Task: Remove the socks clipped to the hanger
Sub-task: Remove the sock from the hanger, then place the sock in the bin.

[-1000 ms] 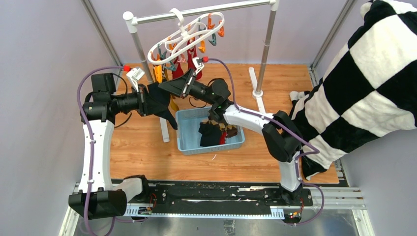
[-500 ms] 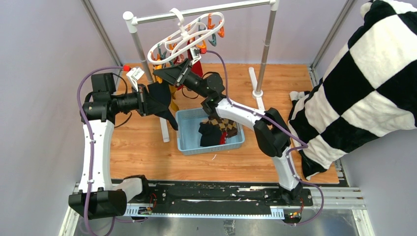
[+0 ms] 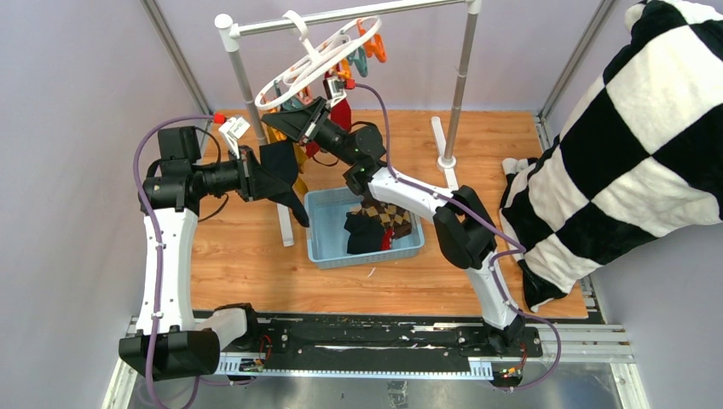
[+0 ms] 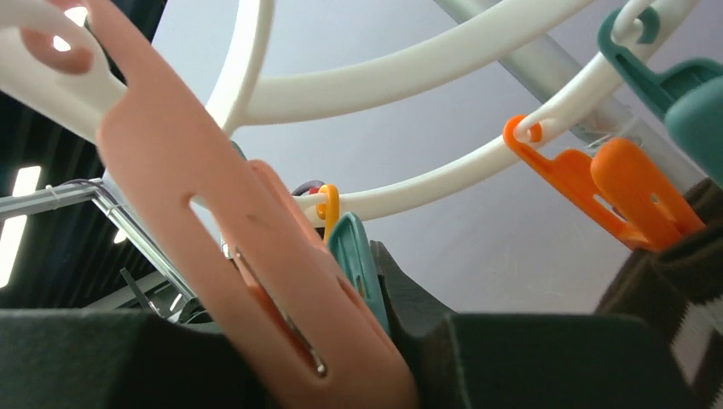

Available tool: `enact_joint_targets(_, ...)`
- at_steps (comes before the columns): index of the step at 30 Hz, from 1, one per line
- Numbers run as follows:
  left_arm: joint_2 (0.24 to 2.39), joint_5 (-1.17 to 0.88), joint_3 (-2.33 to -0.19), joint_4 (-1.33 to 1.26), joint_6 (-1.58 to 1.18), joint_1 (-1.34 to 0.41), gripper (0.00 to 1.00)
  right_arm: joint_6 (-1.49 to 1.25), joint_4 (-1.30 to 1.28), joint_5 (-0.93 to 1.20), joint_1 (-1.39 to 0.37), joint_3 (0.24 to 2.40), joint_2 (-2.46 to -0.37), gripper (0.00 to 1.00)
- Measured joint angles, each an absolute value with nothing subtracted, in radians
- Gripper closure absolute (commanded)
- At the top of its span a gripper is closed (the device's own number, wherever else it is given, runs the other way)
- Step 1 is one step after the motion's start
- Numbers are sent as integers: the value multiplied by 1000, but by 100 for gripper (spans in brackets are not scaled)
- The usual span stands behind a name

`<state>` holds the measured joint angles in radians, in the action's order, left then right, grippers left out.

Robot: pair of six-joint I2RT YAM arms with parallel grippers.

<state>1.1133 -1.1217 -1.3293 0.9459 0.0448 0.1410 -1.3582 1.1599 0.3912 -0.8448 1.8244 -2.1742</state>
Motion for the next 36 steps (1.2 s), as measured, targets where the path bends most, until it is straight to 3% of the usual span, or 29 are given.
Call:
enact_joint_targets(3,1110,-1123,-1328,946,44,141,100,-1358,1159,391,-845,1827,-2174,100)
enact_joint_targets(13,1057,-1128,-1284,945,39,141,100,-1311,1154,383,-845,1814,-2174,99)
enact_joint_targets(14,1050,-1131,-1275,945,38,141,100,-1296,1154,378,-845,1806,-2173,95)
enact_joint_targets(18,1031,-1134,-1244,946,38,141,100,-1254,1145,369,-845,1796,-2172,55)
enact_joint_targets(19,1029,-1134,-1243,947,37,141,100,-1246,1144,369,-845,1791,-2170,44)
enact_joint_targets(21,1026,-1134,-1243,945,38,141,100,-1234,1141,369,-845,1760,-2154,9)
enact_joint_targets(22,1024,-1133,-1243,945,38,141,100,-1223,1139,371,-845,1728,-2136,4)
enact_joint_targets(36,1023,-1123,-1271,946,41,141,100,-1071,1283,518,-835,1162,-1817,1)
